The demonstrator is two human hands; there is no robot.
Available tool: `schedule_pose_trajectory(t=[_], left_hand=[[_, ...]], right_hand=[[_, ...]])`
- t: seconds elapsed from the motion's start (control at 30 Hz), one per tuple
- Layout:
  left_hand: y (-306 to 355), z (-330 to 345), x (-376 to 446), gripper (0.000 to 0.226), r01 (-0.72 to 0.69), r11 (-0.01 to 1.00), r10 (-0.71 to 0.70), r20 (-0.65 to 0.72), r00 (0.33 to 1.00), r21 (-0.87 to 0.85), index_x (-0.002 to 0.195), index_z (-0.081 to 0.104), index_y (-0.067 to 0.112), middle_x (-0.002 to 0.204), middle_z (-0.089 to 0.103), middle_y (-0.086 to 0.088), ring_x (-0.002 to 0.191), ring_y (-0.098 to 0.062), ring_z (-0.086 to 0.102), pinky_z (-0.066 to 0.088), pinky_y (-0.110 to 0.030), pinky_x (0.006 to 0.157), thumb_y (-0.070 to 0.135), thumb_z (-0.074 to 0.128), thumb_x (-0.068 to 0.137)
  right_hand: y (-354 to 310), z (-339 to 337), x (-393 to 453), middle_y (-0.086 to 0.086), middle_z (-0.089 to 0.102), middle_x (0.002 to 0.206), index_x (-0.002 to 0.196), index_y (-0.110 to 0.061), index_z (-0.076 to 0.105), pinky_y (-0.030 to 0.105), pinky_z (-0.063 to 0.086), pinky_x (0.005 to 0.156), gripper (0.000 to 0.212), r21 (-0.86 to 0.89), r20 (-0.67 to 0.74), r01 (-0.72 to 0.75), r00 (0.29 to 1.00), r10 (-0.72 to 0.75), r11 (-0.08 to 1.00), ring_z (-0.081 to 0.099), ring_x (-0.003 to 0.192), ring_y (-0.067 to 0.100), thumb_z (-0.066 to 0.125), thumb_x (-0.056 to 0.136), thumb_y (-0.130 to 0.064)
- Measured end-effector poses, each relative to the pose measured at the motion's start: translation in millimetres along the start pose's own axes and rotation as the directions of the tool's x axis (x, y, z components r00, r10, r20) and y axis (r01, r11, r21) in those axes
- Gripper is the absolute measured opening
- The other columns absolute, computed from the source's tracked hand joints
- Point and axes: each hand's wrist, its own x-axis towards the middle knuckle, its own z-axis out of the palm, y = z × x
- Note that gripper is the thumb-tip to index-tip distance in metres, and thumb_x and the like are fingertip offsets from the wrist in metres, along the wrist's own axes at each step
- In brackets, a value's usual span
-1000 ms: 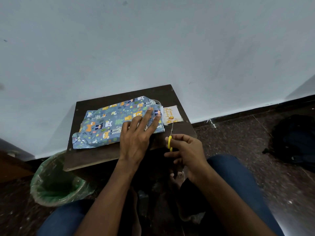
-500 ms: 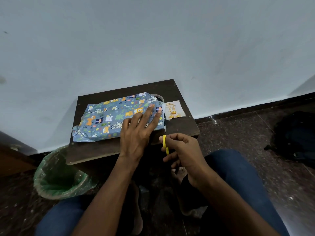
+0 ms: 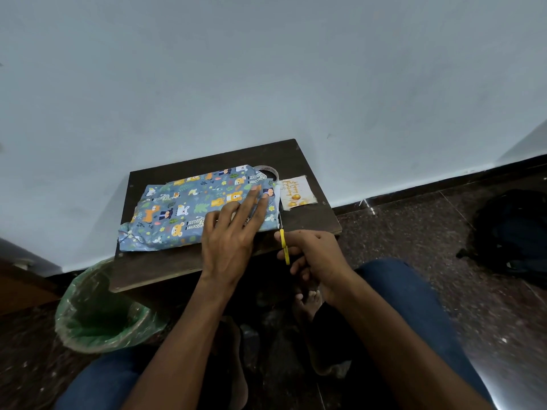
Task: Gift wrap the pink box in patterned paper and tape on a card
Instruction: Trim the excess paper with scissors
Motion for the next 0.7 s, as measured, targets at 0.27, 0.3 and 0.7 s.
schedule_pose_trajectory(t=[0.27, 0.3, 0.7], left_hand=[[0, -2, -2, 0.055, -0.004, 1.000, 0.004, 0.020, 1.000, -0.005, 0.147, 0.062, 0.013, 0.157, 0.057, -0.002, 0.113, -0.029, 0.059, 0.044, -0.042, 0.080, -0.003, 0.057, 0.095], [-1, -3, -2, 0.055, -0.002, 1.000, 0.002, 0.022, 1.000, -0.004, 0.147, 0.062, 0.013, 0.157, 0.057, -0.002, 0.114, -0.028, 0.059, 0.044, -0.042, 0.080, -0.003, 0.057, 0.094], [-1, -3, -3, 0.055, 0.004, 1.000, -0.003, 0.023, 1.000, -0.011, 0.146, 0.063, 0.014, 0.156, 0.058, -0.002, 0.112, -0.029, 0.061, 0.044, -0.042, 0.080, -0.004, 0.058, 0.095]], right_hand=[[0, 0, 8, 0.021, 0.077, 0.088, 0.090, -0.002, 0.079, 0.025, 0.040, 0.049, 0.025, 0.017, 0.039, 0.002, 0.999, -0.003, 1.000, 0.056, 0.055, 0.016, 0.078, 0.086, -0.027], [0, 0, 9, 0.021, 0.077, 0.088, 0.091, -0.001, 0.078, 0.025, 0.040, 0.049, 0.026, 0.020, 0.037, 0.001, 0.999, -0.001, 1.000, 0.057, 0.055, 0.016, 0.078, 0.086, -0.027], [1, 1, 16, 0.018, 0.077, 0.083, 0.089, 0.002, 0.079, 0.024, 0.038, 0.043, 0.030, -0.047, -0.017, 0.017, 1.000, -0.018, 0.999, 0.053, 0.049, 0.014, 0.080, 0.087, -0.028]])
